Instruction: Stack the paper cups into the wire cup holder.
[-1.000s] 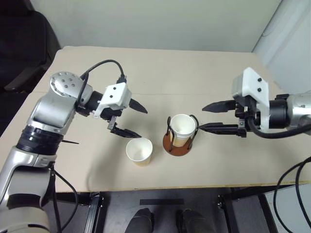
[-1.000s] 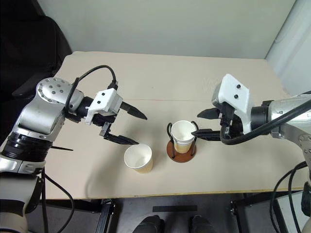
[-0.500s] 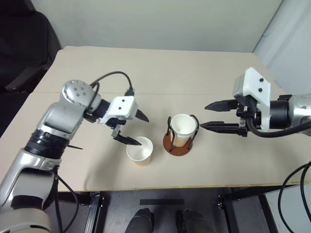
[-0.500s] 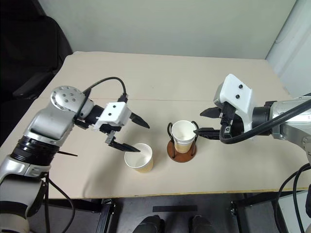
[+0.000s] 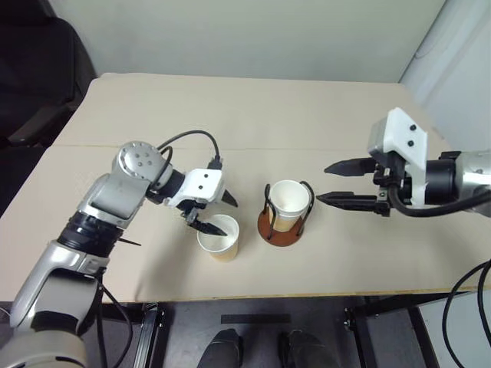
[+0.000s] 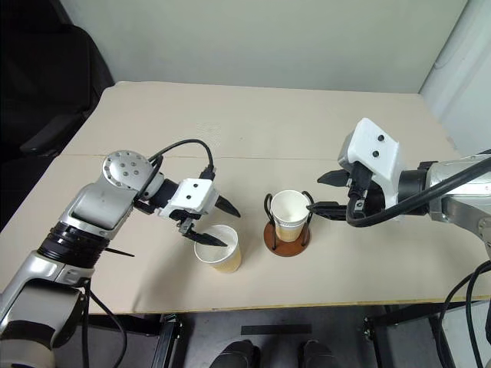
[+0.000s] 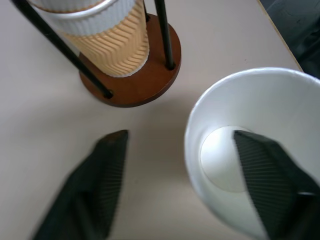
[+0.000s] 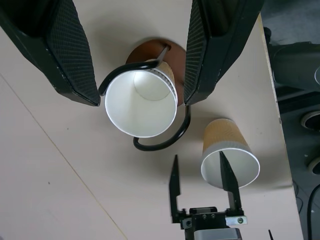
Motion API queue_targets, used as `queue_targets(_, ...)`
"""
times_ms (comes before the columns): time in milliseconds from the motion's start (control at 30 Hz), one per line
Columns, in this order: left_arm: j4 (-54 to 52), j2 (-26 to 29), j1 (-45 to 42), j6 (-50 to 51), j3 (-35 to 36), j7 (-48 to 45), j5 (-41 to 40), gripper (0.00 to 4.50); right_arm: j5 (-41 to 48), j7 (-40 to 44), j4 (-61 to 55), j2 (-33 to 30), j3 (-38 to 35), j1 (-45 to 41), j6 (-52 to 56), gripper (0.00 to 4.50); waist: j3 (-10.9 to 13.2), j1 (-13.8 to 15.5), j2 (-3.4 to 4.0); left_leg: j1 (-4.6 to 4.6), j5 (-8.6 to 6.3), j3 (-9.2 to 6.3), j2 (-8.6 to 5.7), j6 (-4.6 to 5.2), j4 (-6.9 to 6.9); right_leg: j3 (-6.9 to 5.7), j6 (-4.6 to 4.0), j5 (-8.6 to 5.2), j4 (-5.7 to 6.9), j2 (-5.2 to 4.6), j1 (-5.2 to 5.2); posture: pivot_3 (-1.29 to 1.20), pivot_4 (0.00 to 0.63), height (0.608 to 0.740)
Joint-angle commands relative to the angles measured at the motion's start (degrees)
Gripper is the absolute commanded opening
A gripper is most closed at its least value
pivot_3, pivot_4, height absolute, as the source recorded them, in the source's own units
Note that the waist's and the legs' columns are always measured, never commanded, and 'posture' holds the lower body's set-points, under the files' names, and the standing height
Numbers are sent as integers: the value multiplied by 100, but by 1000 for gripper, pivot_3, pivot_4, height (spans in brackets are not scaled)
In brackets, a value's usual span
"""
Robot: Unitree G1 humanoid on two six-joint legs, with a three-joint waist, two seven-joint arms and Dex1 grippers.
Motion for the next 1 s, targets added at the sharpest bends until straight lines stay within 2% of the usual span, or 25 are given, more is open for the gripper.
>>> queue_targets(33,-80,-19,-65,81,74,-98,-20,2112,39,-68,-80,-138,-221,21,-167,2643,0,-4,0,0,0,0,0,0,-1,0,0,0,0,0,0,0,150,740)
queue_targets(233,-43,48,-113,234,143,-185,-169,35,47,-88,-37,-197,-212,84,-271,2643,0,-2,0,0,0,0,0,0,0,0,0,0,1,0,0,0,150,740)
queue_targets(733,561,389,-954,480,4,-194,-1011,35,8,-51,152,-391,-218,264,-471,2643,0,7,0,0,0,-1,0,0,0,0,0,0,2,0,-1,0,150,740)
queue_targets(1000,1733,109,-2124,791,242,-194,-1411,35,57,-27,225,-522,-258,421,-543,2643,0,23,0,0,0,-1,0,0,-1,0,0,0,0,-1,0,0,150,740)
